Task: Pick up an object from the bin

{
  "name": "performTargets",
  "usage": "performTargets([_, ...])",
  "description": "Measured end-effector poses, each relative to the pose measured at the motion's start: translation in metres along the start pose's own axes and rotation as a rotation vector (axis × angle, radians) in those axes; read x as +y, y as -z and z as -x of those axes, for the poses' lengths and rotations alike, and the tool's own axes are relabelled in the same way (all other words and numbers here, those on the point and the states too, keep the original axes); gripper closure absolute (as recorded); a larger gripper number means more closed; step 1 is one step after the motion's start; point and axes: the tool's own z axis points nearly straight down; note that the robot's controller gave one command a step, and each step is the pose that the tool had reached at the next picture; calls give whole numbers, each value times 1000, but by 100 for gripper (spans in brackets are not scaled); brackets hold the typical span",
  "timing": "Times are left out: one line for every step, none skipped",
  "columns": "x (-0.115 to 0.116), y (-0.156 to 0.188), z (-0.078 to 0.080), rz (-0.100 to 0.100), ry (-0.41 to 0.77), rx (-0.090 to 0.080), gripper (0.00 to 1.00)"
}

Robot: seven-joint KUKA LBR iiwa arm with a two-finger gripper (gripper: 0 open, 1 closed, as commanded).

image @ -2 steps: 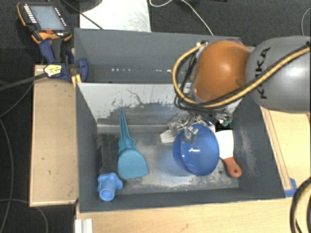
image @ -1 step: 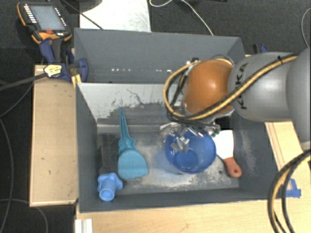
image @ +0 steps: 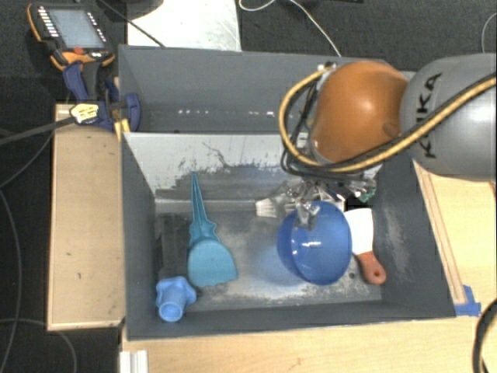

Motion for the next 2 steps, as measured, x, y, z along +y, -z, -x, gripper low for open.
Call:
performTargets([-12,-48,3,-4,2,-9,100])
performTargets([-5,22,2,2,-1,-1,100])
